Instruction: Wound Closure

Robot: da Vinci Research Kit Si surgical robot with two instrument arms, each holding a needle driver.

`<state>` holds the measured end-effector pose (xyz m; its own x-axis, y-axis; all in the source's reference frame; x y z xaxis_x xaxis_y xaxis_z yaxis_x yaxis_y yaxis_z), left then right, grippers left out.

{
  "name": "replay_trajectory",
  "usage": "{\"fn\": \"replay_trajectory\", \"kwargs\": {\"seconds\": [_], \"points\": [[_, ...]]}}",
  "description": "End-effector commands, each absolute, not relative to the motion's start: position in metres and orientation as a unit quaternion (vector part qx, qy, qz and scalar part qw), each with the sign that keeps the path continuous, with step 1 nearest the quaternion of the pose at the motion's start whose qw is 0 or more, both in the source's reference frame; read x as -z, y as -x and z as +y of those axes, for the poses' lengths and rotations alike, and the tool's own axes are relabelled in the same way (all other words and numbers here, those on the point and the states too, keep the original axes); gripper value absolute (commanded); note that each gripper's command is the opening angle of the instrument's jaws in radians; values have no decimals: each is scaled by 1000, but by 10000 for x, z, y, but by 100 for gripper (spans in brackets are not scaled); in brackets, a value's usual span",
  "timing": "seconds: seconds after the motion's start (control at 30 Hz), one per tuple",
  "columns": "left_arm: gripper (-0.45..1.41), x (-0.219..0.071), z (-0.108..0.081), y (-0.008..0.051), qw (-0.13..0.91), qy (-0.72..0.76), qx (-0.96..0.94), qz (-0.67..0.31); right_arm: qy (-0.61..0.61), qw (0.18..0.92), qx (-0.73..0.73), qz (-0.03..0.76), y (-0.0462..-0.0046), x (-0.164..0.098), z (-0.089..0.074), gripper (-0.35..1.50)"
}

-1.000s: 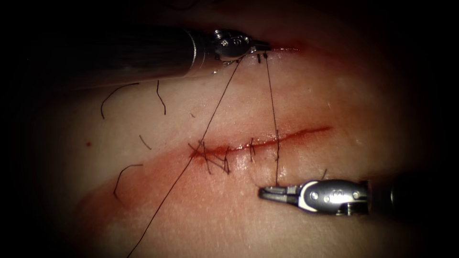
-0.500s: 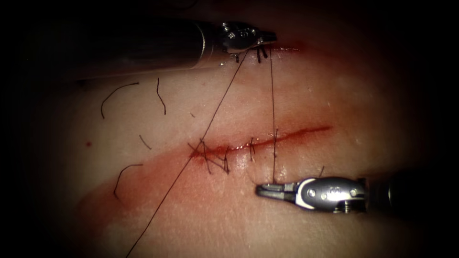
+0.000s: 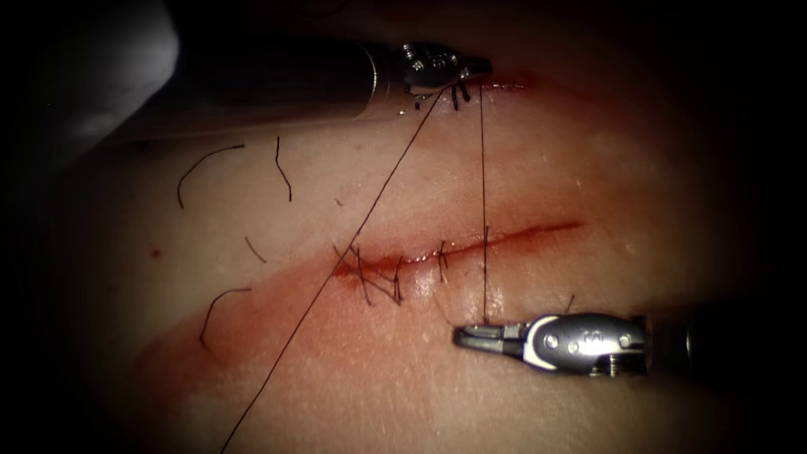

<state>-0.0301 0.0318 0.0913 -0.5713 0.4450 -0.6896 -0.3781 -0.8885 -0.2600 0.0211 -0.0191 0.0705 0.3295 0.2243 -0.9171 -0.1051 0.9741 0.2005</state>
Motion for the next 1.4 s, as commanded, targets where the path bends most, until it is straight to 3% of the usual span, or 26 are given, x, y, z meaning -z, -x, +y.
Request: {"fn": "replay_trajectory", "kwargs": {"seconds": [0.03,1.4], "points": [[-45,-923,319,305,231,400,-886,-40,-54,814,-101,569,-217,-713,-201,-35],[-45,-930,299,286,213,403,-889,-43,-88,827,-103,545,-218,-716,-235,-35]]}}
